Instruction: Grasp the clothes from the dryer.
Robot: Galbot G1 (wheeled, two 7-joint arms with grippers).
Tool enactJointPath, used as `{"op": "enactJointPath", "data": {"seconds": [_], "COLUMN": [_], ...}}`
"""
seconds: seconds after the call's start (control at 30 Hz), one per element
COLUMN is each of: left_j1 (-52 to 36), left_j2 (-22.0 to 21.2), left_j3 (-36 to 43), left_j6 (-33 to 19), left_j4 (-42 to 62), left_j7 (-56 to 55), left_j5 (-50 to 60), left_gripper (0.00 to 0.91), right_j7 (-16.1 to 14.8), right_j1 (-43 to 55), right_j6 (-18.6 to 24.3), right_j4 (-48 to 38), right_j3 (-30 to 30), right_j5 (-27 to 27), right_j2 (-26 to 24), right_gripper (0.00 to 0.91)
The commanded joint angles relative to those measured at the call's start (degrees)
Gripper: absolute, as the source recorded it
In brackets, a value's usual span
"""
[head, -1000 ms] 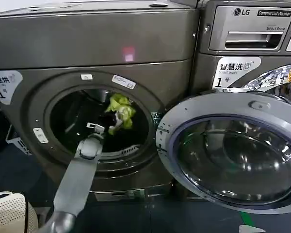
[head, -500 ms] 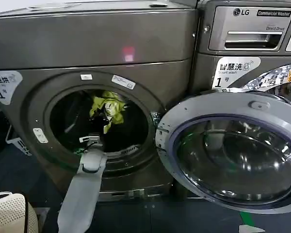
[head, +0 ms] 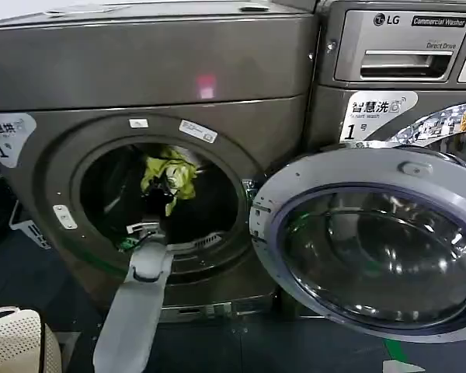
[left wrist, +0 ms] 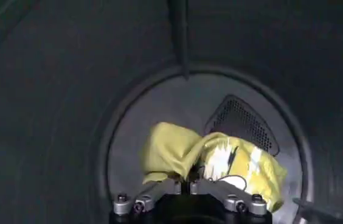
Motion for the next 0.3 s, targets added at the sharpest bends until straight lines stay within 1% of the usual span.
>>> {"op": "enactJointPath", "data": {"seconds": [0.03, 0.3], "left_j1": [0.4, 0.8], "left_j2": [-0.6, -1.0], "left_j3": [0.4, 0.4], "left_j6": [0.0, 0.0], "left_j4": [-0.8, -1.2], "left_j7": [-0.2, 0.0], "left_j5": [0.0, -0.1], "left_gripper": [0.0, 0.0], "right_j7": [0.0, 0.2], "right_j1": [-0.6, -1.2], "right_j6": [-0.7, -1.5], "right_j4": [0.0, 0.1], "right_j3": [0.7, 1.7], "right_j5": [0.1, 0.5], "right_j2": [-0.1, -0.9], "right_gripper": [0.907, 0.907]}}
